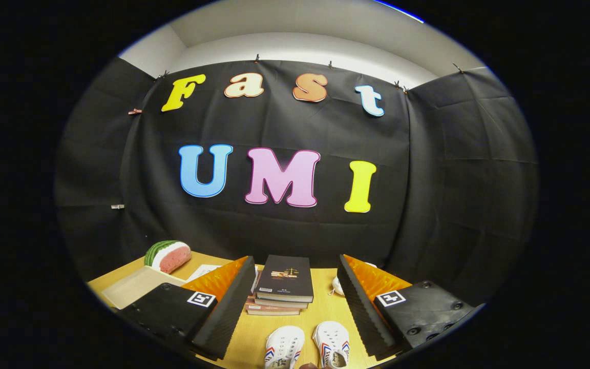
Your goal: Open the storage box then place both shoes into the box .Put the left shoe in first, then the right shoe, with the right side of both shoes facing outward in a uniform manner.
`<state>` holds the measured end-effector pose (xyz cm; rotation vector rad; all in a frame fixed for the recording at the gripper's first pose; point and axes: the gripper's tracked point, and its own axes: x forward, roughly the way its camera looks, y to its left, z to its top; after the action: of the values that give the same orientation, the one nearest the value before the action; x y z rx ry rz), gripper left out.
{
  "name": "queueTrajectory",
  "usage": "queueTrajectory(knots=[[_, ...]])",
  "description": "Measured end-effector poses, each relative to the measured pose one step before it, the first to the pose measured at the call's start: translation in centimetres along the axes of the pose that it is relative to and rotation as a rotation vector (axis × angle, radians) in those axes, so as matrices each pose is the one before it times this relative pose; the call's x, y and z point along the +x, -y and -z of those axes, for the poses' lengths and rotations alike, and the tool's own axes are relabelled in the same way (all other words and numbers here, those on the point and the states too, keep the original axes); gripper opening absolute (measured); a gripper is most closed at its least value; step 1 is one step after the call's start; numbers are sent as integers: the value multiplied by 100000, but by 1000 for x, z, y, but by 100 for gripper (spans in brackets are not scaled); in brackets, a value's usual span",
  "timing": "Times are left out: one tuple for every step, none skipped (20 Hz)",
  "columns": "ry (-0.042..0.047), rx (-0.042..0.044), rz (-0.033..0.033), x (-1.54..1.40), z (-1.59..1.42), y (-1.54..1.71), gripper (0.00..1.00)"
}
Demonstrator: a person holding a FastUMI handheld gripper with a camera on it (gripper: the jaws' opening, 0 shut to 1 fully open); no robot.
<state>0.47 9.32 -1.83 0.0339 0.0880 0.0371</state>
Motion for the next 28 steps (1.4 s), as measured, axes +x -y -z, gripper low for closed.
queueTrajectory(knots=[[-649, -34, -615, 99, 195, -482, 98], [-262, -239, -732, 127, 47, -493, 98], [100, -426, -821, 222, -3, -502, 98], [-74, -509, -883, 141, 63, -501, 97], [-491, -384, -958, 217, 115, -446, 98], [-594, -43, -957, 229, 224, -420, 98], [-1041, 294, -848, 230, 322, -400, 98], [-1699, 438, -1045, 148, 465, -469, 98], [-1968, 319, -1186, 187, 525, -477, 98], [-1705, 143, -851, 212, 347, -265, 98], [-1404, 180, -886, 143, 338, -351, 98], [-986, 181, -1009, 90, 214, -385, 98], [-988, 363, -1101, 131, 247, -361, 98], [-1151, 757, -1516, 225, 236, -382, 98], [-1222, 1405, -1950, 160, 367, -483, 98], [-1909, 1911, -1933, 224, 380, -473, 98], [-2601, 2234, -2350, 161, 664, -603, 98], [-3285, 2786, -2455, 165, 871, -556, 98], [-3599, 3272, -2696, 203, 863, -658, 98], [-3363, 3689, -3268, 118, 828, -765, 98], [-3541, 4145, -3055, 172, 827, -715, 99], [-3210, 3685, -3237, 337, 769, -607, 99], [-3318, 3222, -2747, 213, 879, -585, 99], [-3303, 2779, -2332, 320, 786, -421, 99], [-3431, 2623, -2979, 457, 836, -564, 99], [-3842, 2435, -3423, 332, 1113, -608, 99], [-4174, 2149, -3291, 609, 1154, -610, 99], [-4933, 2705, -3313, 578, 1188, -485, 99]])
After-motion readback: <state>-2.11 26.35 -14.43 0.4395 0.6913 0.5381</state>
